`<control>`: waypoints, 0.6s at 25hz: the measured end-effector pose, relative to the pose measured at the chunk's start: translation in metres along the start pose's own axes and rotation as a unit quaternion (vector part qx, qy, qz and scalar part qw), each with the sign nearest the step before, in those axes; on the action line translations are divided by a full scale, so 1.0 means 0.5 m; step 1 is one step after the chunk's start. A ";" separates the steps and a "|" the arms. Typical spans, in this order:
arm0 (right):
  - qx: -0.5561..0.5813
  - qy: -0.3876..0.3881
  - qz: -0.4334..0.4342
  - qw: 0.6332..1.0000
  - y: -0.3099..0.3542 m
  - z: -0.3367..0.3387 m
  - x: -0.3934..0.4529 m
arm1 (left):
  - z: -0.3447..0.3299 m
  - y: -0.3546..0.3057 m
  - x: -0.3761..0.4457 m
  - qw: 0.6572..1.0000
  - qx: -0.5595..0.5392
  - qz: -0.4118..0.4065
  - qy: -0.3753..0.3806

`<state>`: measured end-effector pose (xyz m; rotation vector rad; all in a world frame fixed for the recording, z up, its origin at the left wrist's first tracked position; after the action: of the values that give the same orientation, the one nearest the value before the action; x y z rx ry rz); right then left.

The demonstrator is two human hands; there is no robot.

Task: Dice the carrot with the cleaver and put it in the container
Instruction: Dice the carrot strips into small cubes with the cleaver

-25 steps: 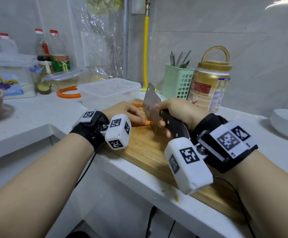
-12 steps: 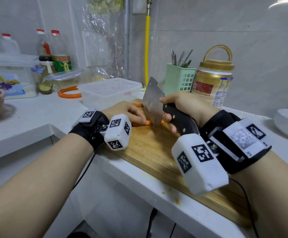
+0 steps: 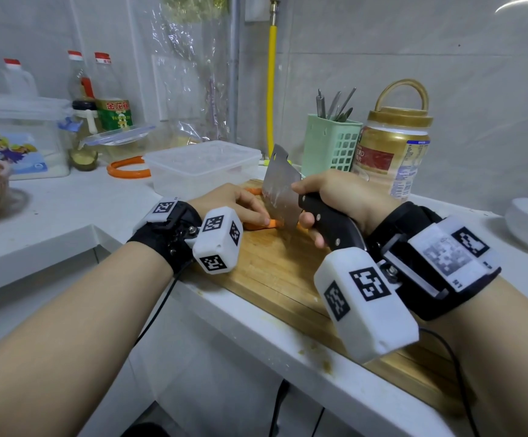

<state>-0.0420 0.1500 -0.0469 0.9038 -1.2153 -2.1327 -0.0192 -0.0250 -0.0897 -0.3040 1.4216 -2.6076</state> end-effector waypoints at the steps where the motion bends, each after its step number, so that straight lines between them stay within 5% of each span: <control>1: -0.006 -0.001 0.000 1.000 0.000 0.000 -0.002 | -0.002 -0.001 0.000 1.000 0.000 -0.001 0.002; 15: -0.089 -0.024 0.023 0.995 0.021 -0.016 -0.013 | 0.001 0.004 0.002 1.000 -0.005 0.005 -0.005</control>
<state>-0.0307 0.1456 -0.0388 0.7437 -1.0389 -2.1963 -0.0201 -0.0268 -0.0912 -0.3085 1.4294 -2.5886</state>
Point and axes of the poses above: each hand's wrist, its own x-axis towards the middle knuckle, its own z-axis out of the back of the hand, y = z × x, the point moved 7 cm from there along x, towards the middle knuckle, and after that the axes turned 3 degrees about -x, right-handed, at the moved point
